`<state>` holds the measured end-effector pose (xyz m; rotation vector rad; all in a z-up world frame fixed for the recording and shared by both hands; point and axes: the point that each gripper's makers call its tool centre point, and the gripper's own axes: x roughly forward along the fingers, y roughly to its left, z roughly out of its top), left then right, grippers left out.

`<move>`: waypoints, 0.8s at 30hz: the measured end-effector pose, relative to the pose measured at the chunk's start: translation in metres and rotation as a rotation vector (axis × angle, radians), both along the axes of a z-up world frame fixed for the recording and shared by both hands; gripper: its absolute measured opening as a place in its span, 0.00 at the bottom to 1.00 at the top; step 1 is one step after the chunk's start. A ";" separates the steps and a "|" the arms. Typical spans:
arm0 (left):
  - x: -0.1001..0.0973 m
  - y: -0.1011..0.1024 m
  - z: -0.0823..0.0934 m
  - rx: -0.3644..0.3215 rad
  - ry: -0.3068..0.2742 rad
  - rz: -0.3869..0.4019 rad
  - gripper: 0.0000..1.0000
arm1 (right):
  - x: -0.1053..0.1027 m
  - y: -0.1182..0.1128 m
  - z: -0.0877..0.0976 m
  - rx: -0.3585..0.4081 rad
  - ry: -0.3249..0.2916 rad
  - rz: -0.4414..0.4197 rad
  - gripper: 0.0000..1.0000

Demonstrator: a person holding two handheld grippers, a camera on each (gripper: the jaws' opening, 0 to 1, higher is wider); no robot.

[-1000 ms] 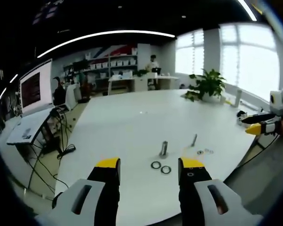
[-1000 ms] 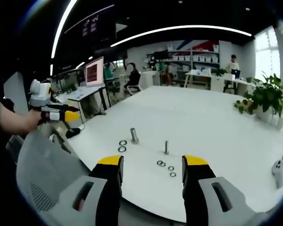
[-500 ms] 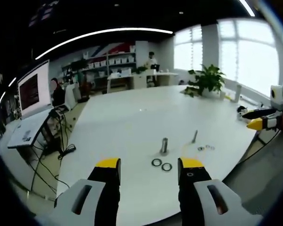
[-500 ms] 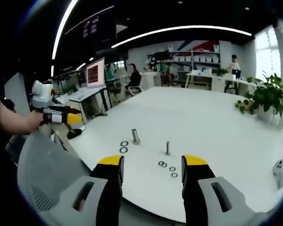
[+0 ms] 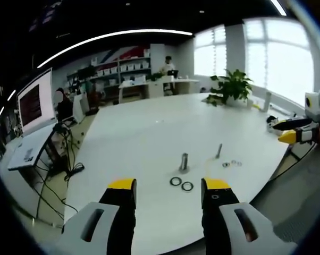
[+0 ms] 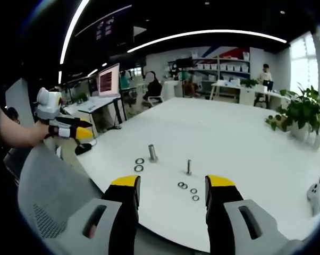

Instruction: Place the washer onto the threaded stud by aligning its center hole with the stud, sliding it down to the base, and recovering from edge contact or off-axis alignment until the washer reaches the visible bottom stop.

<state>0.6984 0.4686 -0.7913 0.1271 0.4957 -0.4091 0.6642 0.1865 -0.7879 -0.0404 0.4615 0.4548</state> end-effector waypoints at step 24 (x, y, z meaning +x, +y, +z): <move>0.027 -0.033 -0.036 0.014 0.220 -0.065 0.46 | 0.000 -0.005 0.000 0.002 0.000 -0.015 0.51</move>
